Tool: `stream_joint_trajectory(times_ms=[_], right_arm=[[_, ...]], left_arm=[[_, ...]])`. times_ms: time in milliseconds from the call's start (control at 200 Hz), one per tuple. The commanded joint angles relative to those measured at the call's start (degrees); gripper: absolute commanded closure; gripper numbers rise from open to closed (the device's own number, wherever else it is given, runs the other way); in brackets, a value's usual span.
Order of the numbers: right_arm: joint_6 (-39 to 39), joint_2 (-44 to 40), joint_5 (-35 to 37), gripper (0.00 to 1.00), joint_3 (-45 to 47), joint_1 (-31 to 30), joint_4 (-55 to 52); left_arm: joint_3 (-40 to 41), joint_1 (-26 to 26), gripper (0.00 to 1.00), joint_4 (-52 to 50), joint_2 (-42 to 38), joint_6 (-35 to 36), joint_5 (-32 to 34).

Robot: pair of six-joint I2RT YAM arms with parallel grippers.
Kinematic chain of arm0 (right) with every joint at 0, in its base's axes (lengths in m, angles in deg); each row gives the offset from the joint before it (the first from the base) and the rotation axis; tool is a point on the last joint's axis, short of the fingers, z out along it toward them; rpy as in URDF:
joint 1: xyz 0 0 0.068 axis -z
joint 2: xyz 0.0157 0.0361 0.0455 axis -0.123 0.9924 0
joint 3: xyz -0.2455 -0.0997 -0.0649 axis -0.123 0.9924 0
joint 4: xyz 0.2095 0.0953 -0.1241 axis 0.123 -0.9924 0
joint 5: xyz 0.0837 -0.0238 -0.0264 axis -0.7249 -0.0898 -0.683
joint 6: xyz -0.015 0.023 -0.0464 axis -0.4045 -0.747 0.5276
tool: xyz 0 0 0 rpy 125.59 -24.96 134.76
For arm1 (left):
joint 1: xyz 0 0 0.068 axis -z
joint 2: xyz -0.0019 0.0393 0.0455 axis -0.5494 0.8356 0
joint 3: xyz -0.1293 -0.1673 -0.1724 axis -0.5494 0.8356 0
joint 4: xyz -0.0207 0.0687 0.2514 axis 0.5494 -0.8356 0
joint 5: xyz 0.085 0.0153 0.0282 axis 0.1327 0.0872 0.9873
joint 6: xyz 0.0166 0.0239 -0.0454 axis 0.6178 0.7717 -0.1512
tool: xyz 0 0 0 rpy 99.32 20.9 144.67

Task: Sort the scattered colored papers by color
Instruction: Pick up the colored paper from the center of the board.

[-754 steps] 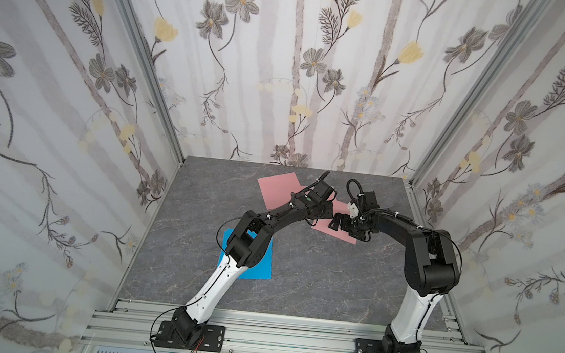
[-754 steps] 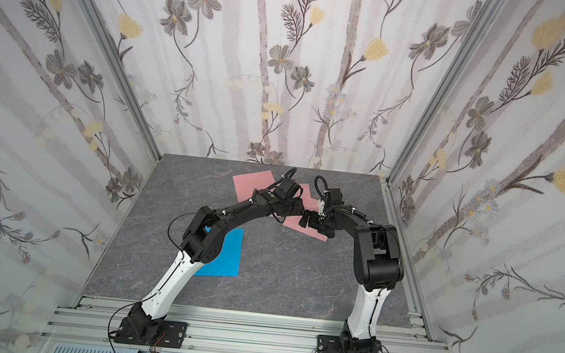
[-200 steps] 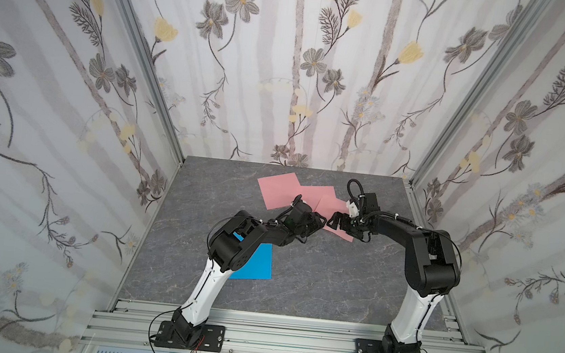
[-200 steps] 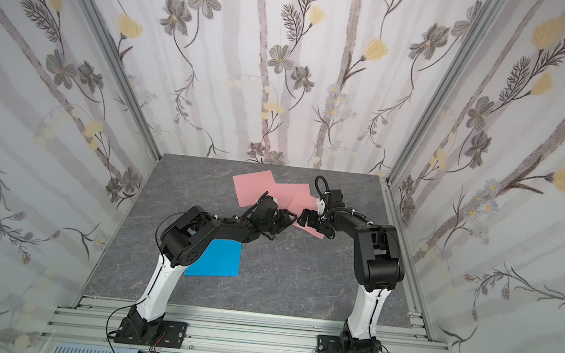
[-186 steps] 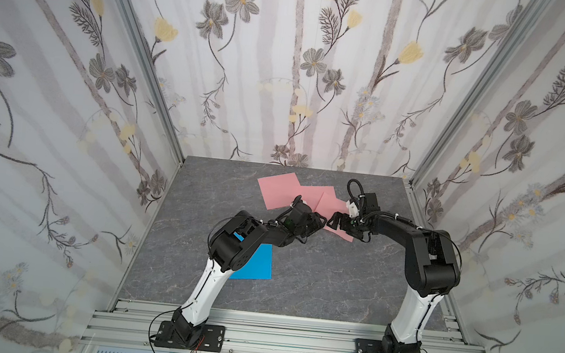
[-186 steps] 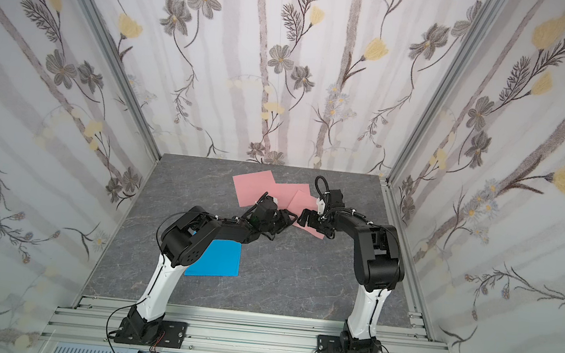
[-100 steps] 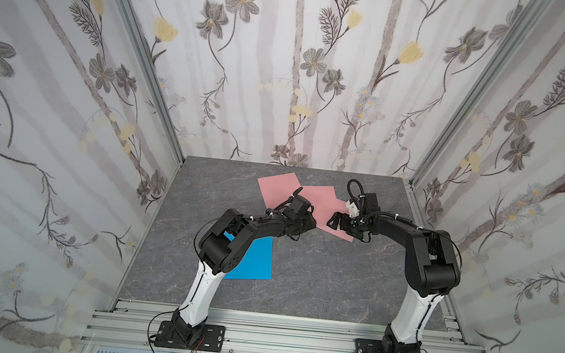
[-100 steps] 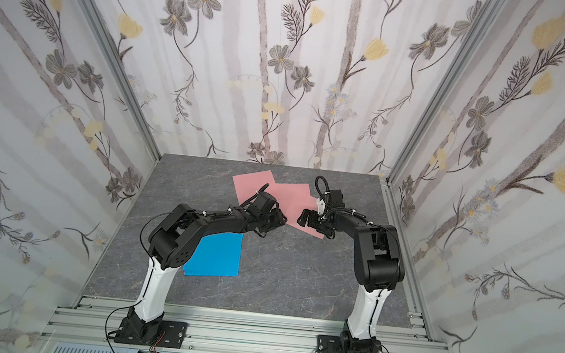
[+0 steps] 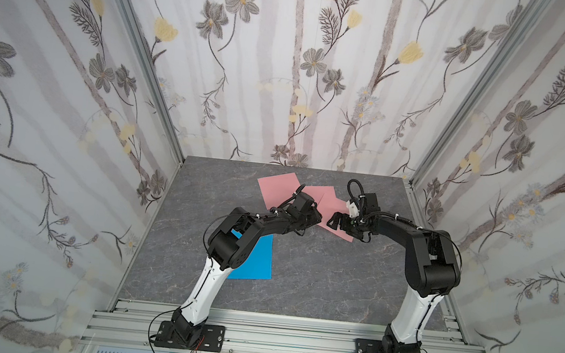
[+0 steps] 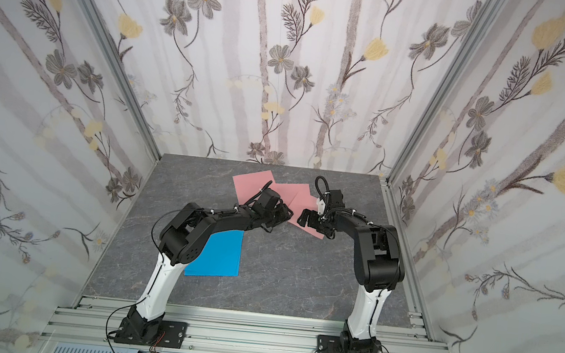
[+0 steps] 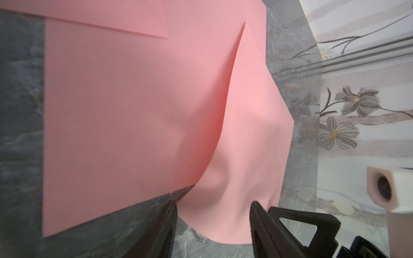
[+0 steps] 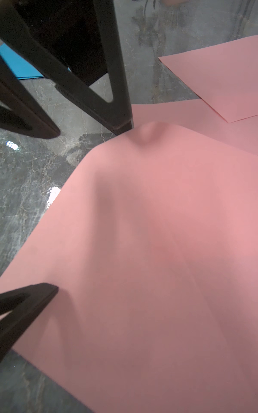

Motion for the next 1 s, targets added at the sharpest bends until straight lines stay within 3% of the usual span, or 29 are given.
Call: stream_joint_trajectory(times_ms=[0, 165, 245, 525, 699, 809, 999], right_arm=[[-1.35, 1.6, -2.36, 0.0, 0.88, -0.15, -5.95], [-1.32, 1.79, -2.58, 0.0, 0.85, -0.15, -5.74], [-1.33, 1.85, -2.73, 0.0, 0.92, -0.15, -5.68], [-1.33, 1.7, -2.8, 0.0, 0.94, -0.15, -5.5], [-1.17, 1.37, -3.02, 0.0, 1.19, -0.17, -5.5], [-1.26, 1.09, -3.15, 0.0, 1.21, -0.15, -5.54], [-0.91, 1.08, -3.33, 0.0, 1.12, -0.15, -5.59]], left_arm=[[3.08, 0.14, 0.45, -7.99, 3.4, -7.15, -4.4], [7.33, 1.23, 0.45, 7.27, 8.14, -16.71, -8.96], [6.64, 1.85, 0.45, 9.79, 9.68, -18.53, -9.81], [7.7, 4.78, 0.45, 10.44, 7.48, -17.28, -7.38], [10.54, 3.18, 0.45, 9.13, 3.85, -16.59, -7.35], [12.55, 2.16, 0.44, 5.76, 0.09, -12.45, -4.55], [8.43, 2.15, 0.44, 12.73, 7.28, -14.13, -6.19]])
